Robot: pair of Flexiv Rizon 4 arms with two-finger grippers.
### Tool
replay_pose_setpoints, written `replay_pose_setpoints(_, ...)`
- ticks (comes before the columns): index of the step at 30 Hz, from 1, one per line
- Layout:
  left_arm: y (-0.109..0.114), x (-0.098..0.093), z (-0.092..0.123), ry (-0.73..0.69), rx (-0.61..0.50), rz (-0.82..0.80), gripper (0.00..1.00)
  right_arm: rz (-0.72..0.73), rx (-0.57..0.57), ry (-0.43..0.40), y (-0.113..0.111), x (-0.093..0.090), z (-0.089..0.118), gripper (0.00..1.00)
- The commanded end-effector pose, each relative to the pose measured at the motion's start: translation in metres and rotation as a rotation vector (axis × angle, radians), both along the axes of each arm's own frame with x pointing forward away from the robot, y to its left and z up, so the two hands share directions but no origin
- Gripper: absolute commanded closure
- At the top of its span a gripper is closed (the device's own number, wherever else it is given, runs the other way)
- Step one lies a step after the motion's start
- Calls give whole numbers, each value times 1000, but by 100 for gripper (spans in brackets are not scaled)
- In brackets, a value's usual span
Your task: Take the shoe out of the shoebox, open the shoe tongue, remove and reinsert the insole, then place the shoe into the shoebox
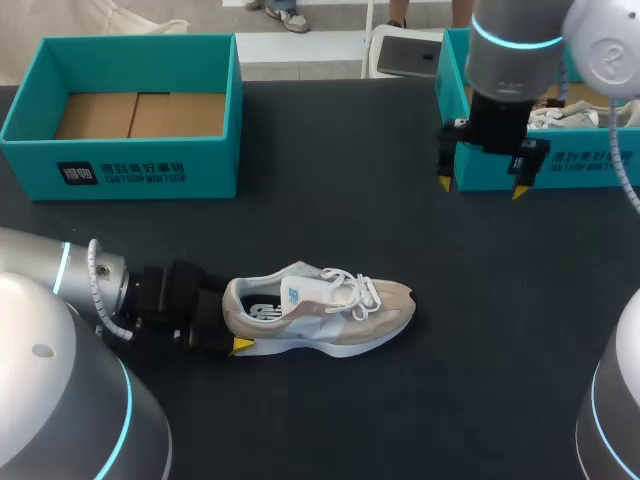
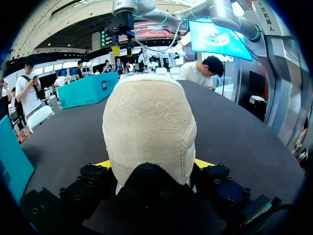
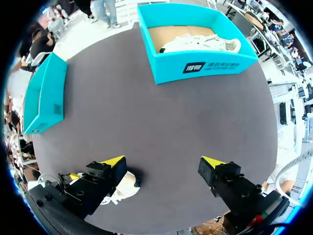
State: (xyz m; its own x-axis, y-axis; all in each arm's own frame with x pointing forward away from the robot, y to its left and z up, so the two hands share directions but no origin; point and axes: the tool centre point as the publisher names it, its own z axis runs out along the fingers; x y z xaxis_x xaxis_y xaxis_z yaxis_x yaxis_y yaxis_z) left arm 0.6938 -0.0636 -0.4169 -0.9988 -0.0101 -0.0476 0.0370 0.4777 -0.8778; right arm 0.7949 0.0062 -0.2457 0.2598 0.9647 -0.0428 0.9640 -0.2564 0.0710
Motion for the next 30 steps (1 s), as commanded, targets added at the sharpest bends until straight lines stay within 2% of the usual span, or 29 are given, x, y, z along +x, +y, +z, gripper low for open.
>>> replay_pose_setpoints(1, 0, 1, -2, -1, 2, 0, 100, -1, 0, 1, 0, 1, 0, 0)
replay_pose_setpoints(10, 0, 1, -2, -1, 2, 0, 100, -1, 0, 1, 0, 1, 0, 0)
replay_pose_setpoints(16, 0, 1, -2, -1, 2, 0, 100, 27, -98, -6, 71, -30, 4, 0)
replay_pose_setpoints(17, 0, 1, -2, -1, 2, 0, 100, 41, -119, 8, 89, -38, 5, 0)
replay_pose_setpoints(20, 0, 1, -2, -1, 2, 0, 100, 29, -134, -17, 123, -53, 8, 0)
replay_pose_setpoints(23, 0, 1, -2, -1, 2, 0, 100, 16, -138, -48, 151, -64, 10, 0)
replay_pose_setpoints(26, 0, 1, -2, -1, 2, 0, 100, 45, -184, -34, 179, -74, 6, 0)
replay_pose_setpoints(30, 0, 1, -2, -1, 2, 0, 100, 52, -186, -42, 213, -87, -2, 0)
